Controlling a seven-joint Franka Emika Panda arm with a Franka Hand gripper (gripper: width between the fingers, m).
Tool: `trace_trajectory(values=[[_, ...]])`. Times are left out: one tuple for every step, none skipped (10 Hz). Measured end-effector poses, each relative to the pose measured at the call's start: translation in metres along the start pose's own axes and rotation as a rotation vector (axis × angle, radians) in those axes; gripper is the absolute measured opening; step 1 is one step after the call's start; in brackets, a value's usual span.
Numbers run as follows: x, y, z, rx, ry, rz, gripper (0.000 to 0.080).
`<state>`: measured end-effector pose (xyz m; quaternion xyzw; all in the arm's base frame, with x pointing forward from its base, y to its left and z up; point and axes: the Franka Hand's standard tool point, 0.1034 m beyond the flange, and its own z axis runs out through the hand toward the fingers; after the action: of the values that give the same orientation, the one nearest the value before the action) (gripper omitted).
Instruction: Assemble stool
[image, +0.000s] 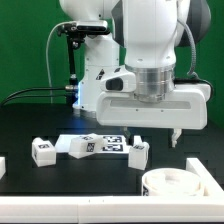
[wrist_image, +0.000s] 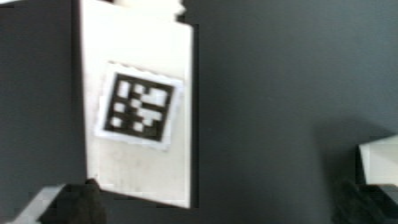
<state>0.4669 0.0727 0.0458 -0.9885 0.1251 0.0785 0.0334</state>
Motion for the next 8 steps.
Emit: trace_trajectory(values=[[-0.002,0.002,0.001,-0.003,-0.013,-0.023,0.0649],[-0.003,0.002,0.001,-0.004,-0.022,-0.026,0.0649],[-0.006,0.006,0.003,-0.006,-0.085,-0.044,0.0649],[-0.005,0.015,0.003,0.010,-0.236,-0.043,0.0649],[0.011,0.016,0.000,0.009,-0.317,-0.025,0.0649],[0.012,0.015,-0.003,0.008,-0.425,-0.017,0.0649],[0.019,0.018,-0.002,0.008,-0.514,-0.007,0.0649],[0.018,0.018,0.001,0.003,-0.594,-0.010,0.0649]])
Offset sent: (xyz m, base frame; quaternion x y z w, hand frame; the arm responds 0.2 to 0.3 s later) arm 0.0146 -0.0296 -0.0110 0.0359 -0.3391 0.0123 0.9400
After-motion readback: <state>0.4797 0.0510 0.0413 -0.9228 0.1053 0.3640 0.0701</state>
